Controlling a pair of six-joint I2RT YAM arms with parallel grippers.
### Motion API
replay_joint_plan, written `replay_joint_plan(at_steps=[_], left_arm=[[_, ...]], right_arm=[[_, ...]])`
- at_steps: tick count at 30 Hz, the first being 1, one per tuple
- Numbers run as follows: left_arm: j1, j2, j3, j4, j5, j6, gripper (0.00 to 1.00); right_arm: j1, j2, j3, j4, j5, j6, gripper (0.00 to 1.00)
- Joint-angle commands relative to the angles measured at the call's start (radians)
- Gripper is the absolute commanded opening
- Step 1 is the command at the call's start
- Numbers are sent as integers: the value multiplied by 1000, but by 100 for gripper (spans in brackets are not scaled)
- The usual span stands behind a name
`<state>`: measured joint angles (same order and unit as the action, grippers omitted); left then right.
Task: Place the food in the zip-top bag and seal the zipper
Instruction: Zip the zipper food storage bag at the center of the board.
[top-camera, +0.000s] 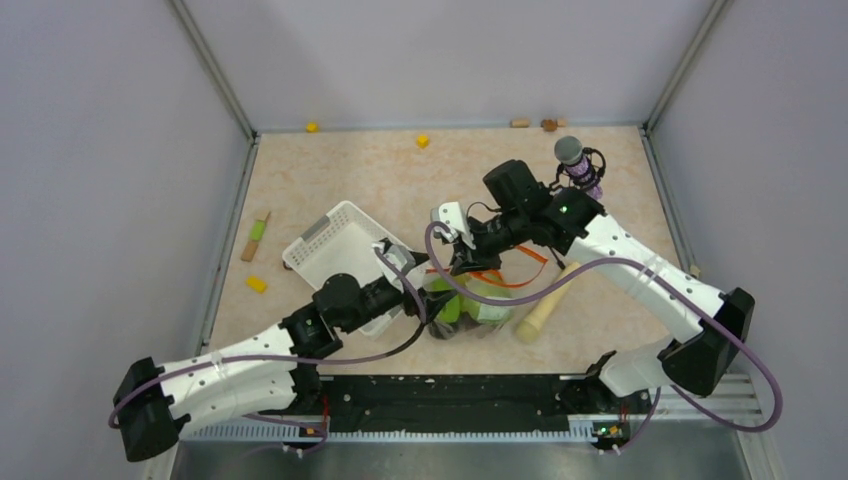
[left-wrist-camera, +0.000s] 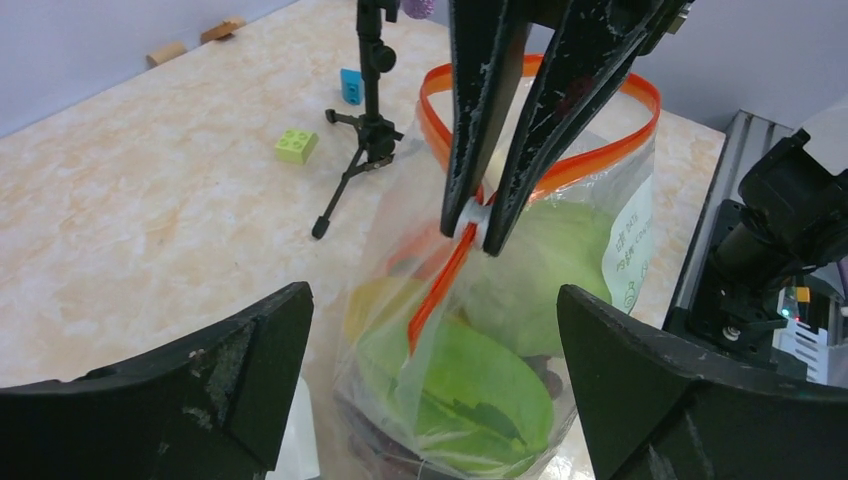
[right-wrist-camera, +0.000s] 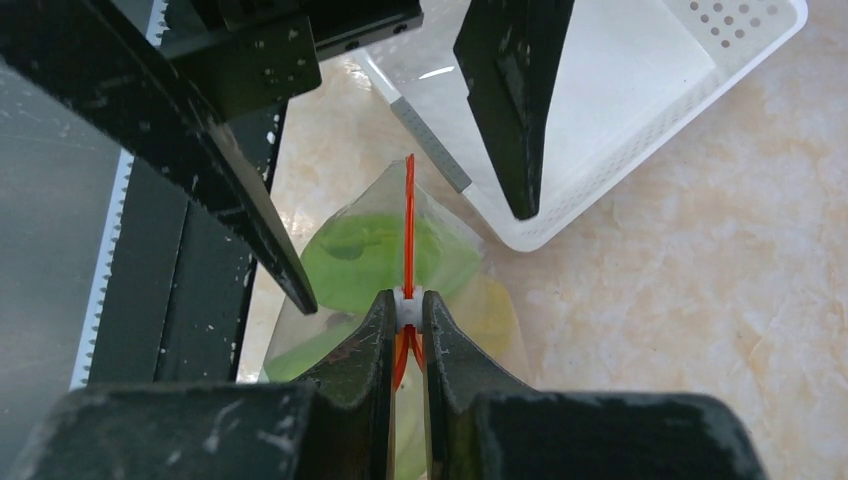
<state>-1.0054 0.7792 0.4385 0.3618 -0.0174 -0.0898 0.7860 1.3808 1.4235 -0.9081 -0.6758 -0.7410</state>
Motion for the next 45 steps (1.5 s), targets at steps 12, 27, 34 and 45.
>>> replay_joint_plan(at_steps=[12, 27, 34, 45], left_arm=[[14, 109, 68, 90, 112, 26, 0], [13, -69, -71, 115, 47, -4, 0], [13, -120, -80, 60, -22, -4, 0], [13, -209, -125, -9, -105, -14, 0]], right_arm=[[27, -28, 30, 23, 93, -9, 0], [12, -132, -67, 77, 336, 36, 0], [1, -116, -97, 129, 434, 115, 0], [-8, -166, -203, 218, 560, 159, 0]])
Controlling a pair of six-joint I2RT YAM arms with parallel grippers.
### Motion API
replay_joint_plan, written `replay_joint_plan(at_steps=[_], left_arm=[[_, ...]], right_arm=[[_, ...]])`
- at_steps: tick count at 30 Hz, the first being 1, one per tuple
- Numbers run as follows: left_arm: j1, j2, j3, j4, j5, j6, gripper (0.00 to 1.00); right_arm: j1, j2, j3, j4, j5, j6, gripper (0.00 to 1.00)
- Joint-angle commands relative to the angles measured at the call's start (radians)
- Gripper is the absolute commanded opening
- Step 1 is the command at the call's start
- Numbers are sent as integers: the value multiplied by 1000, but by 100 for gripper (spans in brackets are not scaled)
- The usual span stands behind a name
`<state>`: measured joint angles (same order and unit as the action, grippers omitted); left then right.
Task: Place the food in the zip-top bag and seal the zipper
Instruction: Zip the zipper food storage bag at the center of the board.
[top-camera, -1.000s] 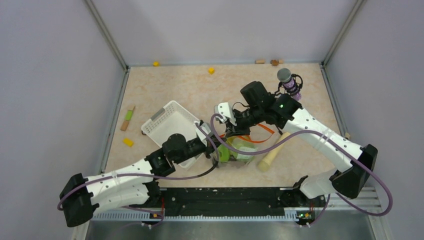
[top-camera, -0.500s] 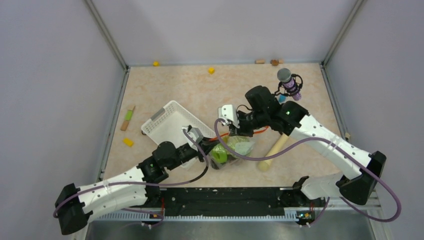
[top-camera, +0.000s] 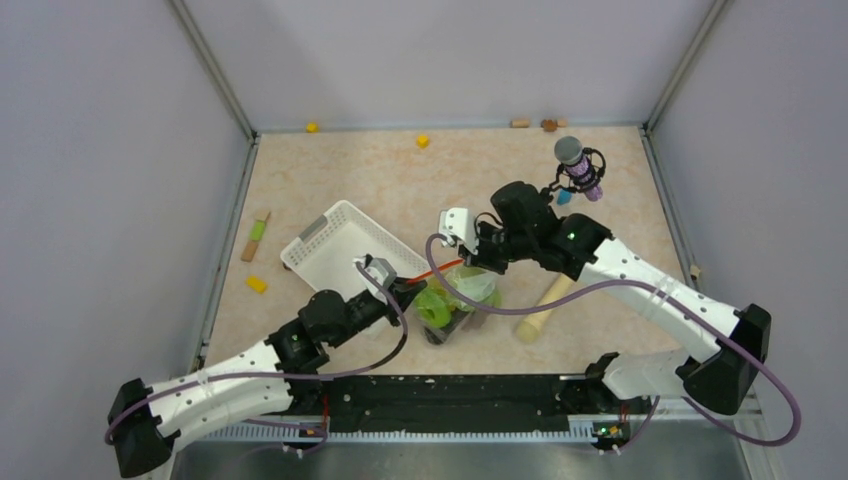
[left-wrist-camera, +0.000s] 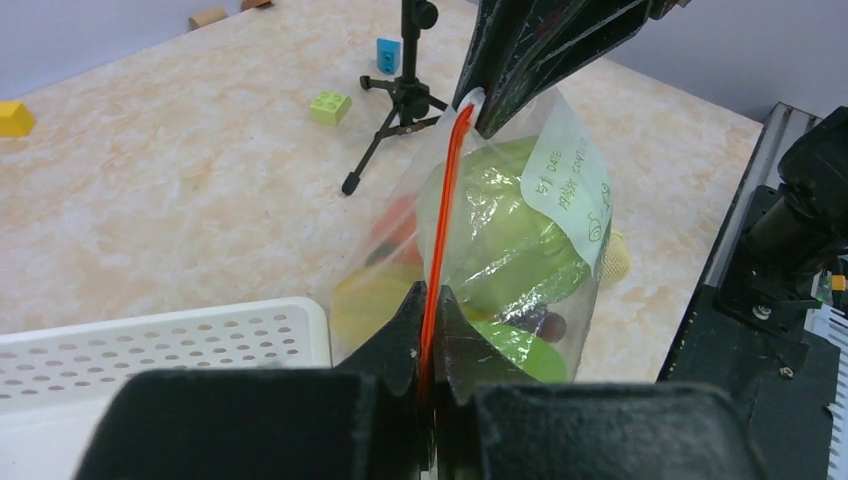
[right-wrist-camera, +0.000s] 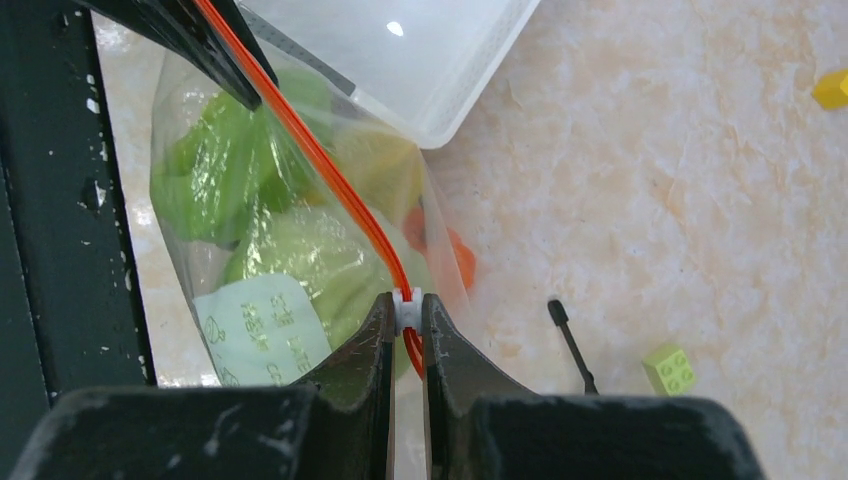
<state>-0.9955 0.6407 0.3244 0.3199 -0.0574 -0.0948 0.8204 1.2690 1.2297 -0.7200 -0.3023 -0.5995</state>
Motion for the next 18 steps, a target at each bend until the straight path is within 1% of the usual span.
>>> replay_joint_plan(at_steps=[1, 10, 18], left_arm=[[4, -83, -11, 19, -75, -5, 0], [3, -237, -54, -32, -125, 12, 0], [3, -273, -61, -55, -157, 11, 0]], right_arm=[[-44, -56, -11, 33, 197, 23, 0], [-57, -48, -36, 46, 370, 110, 0], [-87, -74, -56, 63, 452, 135, 0]])
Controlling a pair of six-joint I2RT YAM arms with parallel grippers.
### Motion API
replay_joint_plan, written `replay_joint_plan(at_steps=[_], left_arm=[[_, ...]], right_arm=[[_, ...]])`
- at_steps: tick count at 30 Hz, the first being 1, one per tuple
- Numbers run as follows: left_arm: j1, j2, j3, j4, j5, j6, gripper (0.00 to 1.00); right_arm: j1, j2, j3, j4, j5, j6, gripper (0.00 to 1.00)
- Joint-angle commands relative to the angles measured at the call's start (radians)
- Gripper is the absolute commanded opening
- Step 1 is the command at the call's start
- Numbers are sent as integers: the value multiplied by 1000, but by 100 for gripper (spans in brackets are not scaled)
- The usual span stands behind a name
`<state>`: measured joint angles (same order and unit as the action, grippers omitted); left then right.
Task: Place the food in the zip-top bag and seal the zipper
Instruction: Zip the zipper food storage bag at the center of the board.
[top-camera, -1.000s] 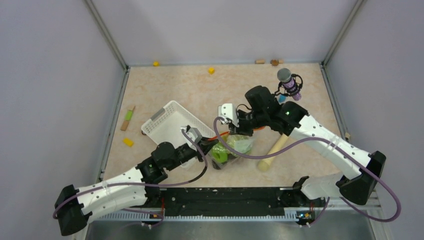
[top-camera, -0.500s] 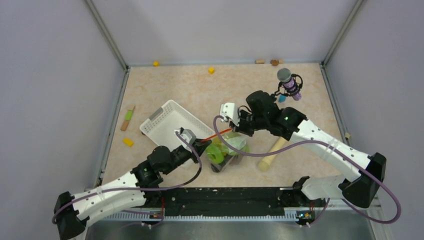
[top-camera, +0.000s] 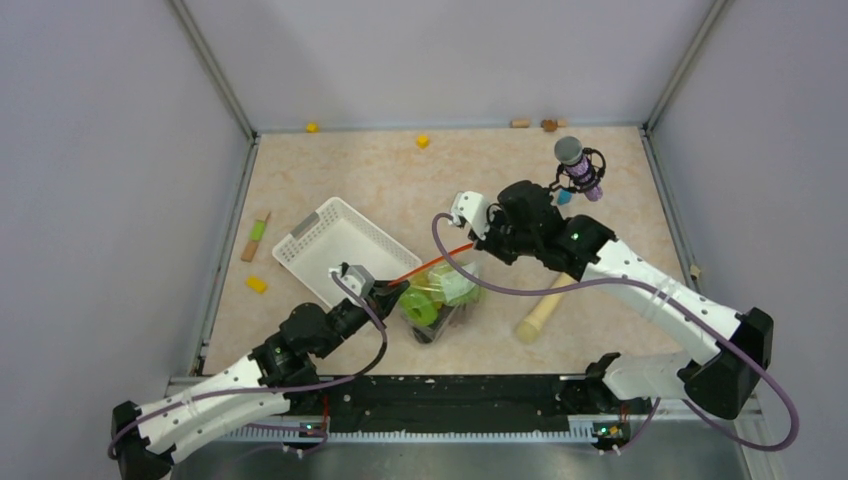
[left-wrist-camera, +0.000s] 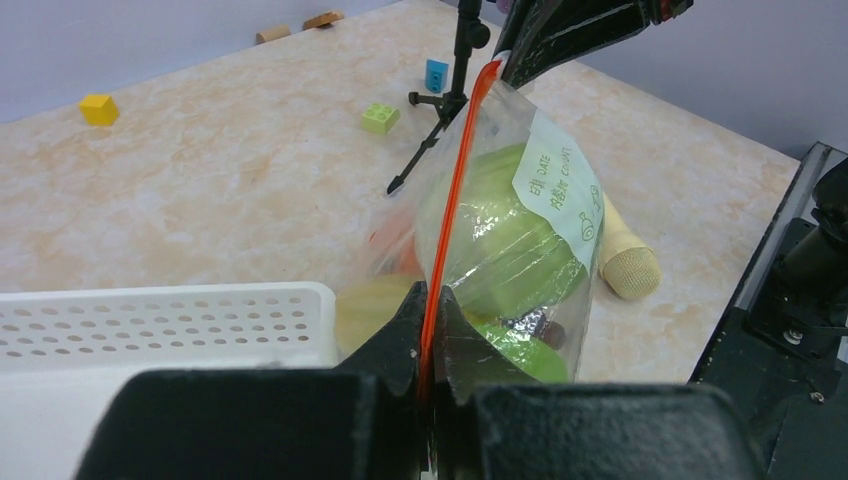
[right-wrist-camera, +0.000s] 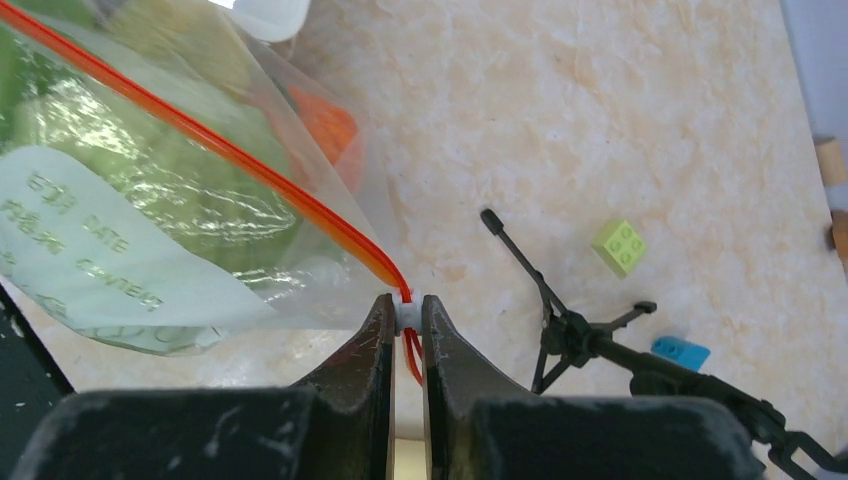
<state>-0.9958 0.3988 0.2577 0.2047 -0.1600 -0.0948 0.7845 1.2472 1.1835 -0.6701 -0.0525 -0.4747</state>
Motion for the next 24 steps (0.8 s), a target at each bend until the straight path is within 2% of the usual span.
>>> replay_joint_plan(at_steps=[1, 24], left_arm=[[4, -30, 6, 60, -57, 10, 0], [4, -33, -5, 71, -73, 7, 0]], right_arm=[[-54, -56, -12, 13, 210, 12, 0], [-74, -133, -65, 55, 292, 38, 0]])
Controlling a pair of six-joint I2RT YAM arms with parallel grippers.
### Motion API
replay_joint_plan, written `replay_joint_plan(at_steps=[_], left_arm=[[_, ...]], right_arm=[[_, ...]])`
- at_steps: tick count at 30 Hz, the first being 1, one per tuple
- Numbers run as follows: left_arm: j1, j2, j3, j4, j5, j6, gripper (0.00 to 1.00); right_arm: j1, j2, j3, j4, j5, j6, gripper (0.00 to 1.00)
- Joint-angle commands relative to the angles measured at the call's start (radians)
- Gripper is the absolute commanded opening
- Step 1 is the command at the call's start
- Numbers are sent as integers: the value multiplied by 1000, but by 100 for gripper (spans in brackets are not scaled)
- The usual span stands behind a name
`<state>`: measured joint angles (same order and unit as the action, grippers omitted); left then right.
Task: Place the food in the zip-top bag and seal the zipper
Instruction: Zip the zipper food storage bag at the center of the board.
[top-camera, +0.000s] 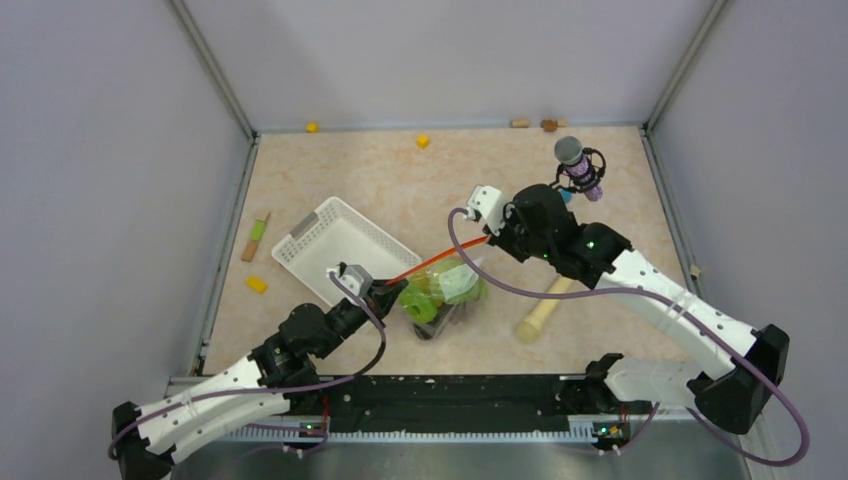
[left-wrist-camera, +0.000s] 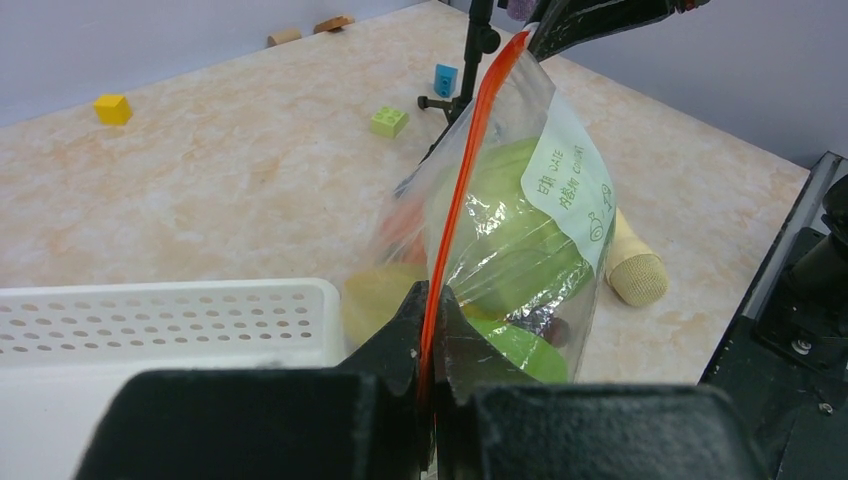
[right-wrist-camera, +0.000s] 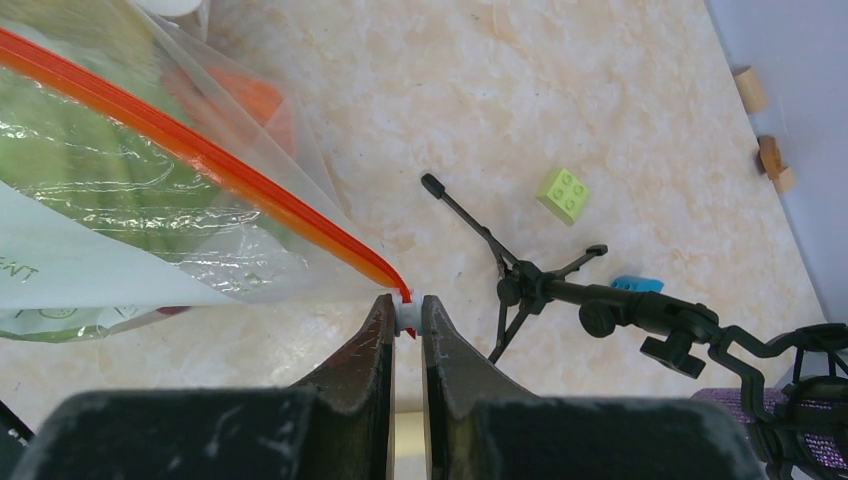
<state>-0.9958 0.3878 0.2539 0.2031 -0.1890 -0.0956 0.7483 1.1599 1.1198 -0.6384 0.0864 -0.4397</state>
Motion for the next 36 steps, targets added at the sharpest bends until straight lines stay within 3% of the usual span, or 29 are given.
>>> replay_joint_plan(at_steps=[1, 10, 12, 15, 18, 24, 30, 36], left_arm=[[4, -20, -1, 72, -39, 8, 0], [3, 55, 33, 67, -4, -12, 2], [4, 92, 59, 72, 8, -22, 22], [4, 159, 108, 58, 13, -42, 65], [3, 211, 166, 10, 18, -66, 96], [3, 234, 208, -7, 31, -128, 97], [3, 201, 229, -50, -134, -211, 97], [2, 184, 196, -25, -200, -244, 97]], right_arm=[[-38, -46, 0, 24, 150, 3, 0], [-38, -46, -6, 1, 43, 7, 0], [-38, -46, 1, -13, -28, 16, 0], [-38, -46, 22, -19, -82, 81, 0], [-38, -57, 27, -8, -102, 149, 0], [-38, -108, -36, 45, 144, 442, 0], [-38, -210, -150, -12, 360, 706, 0], [-38, -326, -199, -91, 488, 857, 0]])
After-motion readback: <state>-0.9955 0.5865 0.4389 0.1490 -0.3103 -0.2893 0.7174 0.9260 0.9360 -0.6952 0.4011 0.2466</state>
